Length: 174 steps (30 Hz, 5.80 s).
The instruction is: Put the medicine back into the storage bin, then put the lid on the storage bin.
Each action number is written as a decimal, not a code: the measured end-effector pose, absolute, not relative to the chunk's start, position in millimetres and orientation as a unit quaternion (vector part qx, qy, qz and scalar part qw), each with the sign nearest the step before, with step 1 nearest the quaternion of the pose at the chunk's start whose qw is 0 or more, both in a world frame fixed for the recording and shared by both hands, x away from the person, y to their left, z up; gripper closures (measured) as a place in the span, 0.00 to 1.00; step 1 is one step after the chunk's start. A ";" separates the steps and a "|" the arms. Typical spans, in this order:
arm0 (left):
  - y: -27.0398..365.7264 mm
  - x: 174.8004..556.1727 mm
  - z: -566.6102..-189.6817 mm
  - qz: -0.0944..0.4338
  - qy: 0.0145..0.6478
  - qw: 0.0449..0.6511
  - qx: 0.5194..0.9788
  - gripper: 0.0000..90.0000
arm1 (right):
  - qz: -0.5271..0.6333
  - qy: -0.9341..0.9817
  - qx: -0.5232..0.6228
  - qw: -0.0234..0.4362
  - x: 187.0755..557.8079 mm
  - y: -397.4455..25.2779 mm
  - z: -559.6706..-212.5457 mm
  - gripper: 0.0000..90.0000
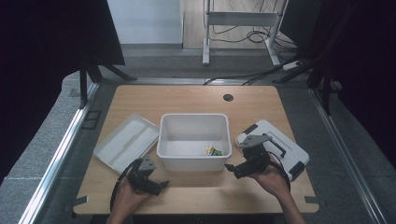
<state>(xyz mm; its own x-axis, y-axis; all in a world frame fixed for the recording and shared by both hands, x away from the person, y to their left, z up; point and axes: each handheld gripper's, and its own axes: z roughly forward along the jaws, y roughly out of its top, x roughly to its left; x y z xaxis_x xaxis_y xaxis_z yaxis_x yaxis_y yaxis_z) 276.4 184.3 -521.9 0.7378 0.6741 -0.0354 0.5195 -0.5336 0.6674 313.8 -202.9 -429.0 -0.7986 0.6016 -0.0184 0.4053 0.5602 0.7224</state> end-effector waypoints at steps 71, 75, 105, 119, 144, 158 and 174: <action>293.7 383.5 -480.8 0.146 0.422 0.264 0.855 0.57 | 0.353 0.869 0.323 0.127 297.3 -216.8 -520.0 0.00; 293.0 388.7 -486.4 0.136 0.426 0.271 0.853 0.73 | 0.353 0.869 0.323 0.127 297.3 -216.9 -520.0 0.00; 331.7 381.6 -433.7 0.122 0.331 0.276 0.894 0.99 | 0.353 0.868 0.324 0.127 297.2 -216.9 -520.0 0.00; 349.4 368.4 -378.6 0.102 0.225 0.305 0.920 0.99 | 0.352 0.869 0.324 0.128 297.2 -217.0 -519.8 0.00; 234.3 392.4 -341.2 0.061 0.077 0.310 0.946 0.99 | 0.353 0.868 0.326 0.128 297.2 -216.9 -519.8 0.00; 176.4 405.2 -343.0 0.050 0.046 0.314 0.947 0.99 | 0.352 0.868 0.324 0.129 297.3 -217.0 -519.9 0.00; 101.2 413.5 -350.6 0.035 0.001 0.323 0.946 0.99 | 0.352 0.868 0.324 0.129 297.3 -217.1 -519.9 0.00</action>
